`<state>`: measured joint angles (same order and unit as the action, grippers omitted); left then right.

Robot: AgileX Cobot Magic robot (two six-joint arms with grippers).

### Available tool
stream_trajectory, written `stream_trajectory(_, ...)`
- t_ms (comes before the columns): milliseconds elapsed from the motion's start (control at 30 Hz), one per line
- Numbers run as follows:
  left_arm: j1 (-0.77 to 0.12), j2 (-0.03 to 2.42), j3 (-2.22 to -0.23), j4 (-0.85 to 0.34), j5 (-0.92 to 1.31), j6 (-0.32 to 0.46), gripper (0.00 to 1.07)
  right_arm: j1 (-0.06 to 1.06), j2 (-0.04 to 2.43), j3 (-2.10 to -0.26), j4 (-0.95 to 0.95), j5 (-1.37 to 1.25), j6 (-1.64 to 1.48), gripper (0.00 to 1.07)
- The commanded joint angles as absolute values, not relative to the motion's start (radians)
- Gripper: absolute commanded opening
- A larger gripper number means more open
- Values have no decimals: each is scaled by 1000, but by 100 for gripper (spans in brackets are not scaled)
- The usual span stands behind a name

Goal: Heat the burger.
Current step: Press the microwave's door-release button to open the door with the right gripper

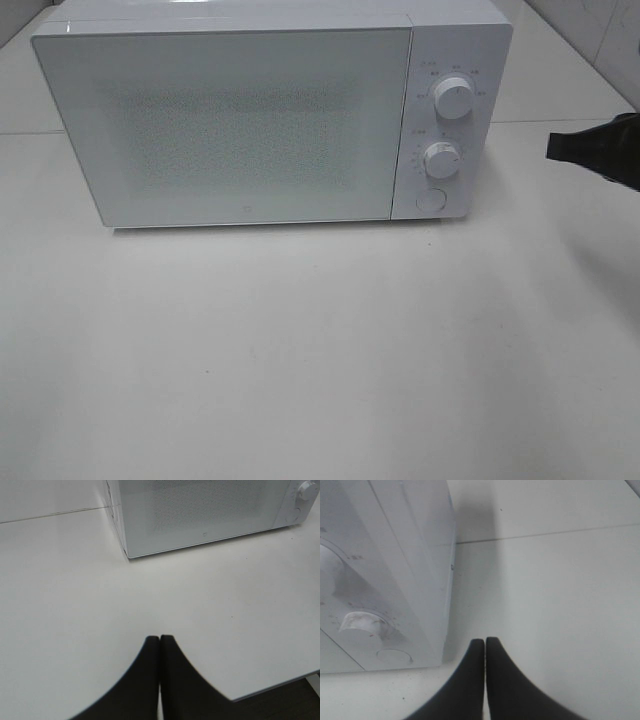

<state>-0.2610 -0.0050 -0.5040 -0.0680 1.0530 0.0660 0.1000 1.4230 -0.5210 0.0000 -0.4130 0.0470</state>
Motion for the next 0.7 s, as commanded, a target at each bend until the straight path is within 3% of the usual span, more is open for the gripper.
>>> stream_trajectory(33,-258,-27,-501,-72,1040,66,0,187,1491,-521,-22,-556,43,0)
stream_trajectory(267,-258,-27,-501,-72,1040,66,0,340,1628,-521,-22,-736,43,0)
stream_trajectory(700,-258,-27,-501,-72,1040,66,0,422,1788,-525,-16,-830,47,0)
